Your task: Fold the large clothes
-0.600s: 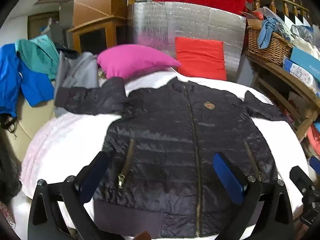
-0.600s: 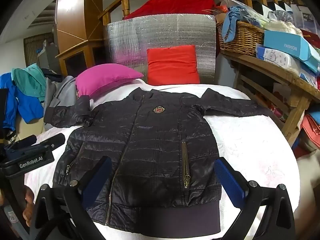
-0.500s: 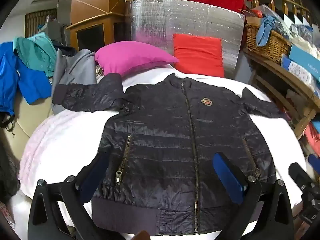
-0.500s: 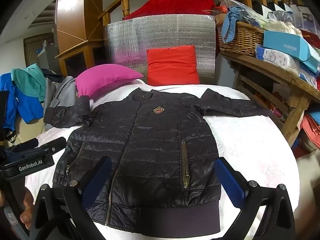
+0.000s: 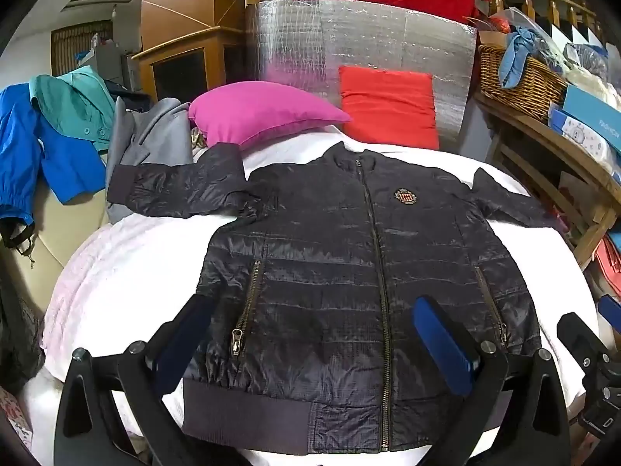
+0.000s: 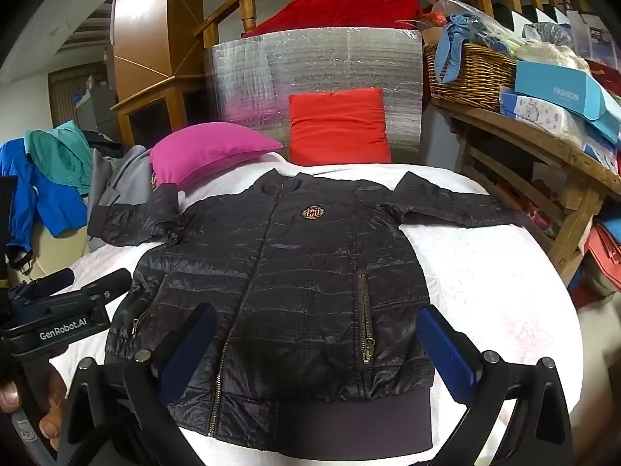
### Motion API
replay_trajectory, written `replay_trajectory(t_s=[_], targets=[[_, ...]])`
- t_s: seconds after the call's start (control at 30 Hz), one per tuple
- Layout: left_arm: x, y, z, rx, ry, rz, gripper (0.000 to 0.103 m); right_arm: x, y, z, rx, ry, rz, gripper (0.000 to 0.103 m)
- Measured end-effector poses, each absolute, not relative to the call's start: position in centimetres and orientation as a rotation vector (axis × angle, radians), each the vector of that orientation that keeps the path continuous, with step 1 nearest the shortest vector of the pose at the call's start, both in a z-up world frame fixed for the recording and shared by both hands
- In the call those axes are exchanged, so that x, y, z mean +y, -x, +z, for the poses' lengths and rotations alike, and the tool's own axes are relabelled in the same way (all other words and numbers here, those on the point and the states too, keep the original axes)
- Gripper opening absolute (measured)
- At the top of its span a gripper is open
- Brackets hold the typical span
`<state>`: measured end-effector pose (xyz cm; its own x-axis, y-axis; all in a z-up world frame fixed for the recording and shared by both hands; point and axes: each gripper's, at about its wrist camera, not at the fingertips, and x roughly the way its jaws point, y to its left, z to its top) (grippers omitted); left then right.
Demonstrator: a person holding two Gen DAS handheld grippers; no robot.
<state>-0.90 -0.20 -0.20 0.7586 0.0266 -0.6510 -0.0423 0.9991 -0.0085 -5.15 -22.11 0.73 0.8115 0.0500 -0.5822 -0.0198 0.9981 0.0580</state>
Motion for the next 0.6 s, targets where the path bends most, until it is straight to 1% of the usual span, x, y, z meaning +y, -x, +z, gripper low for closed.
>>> replay_trajectory(t_s=[0.6], targets=[[-0.16, 1.13, -0.24, 0.708, 0.023, 0.050, 0.103, -22.00, 5.46, 0.75, 0.617, -0.056, 0.044, 0.103]])
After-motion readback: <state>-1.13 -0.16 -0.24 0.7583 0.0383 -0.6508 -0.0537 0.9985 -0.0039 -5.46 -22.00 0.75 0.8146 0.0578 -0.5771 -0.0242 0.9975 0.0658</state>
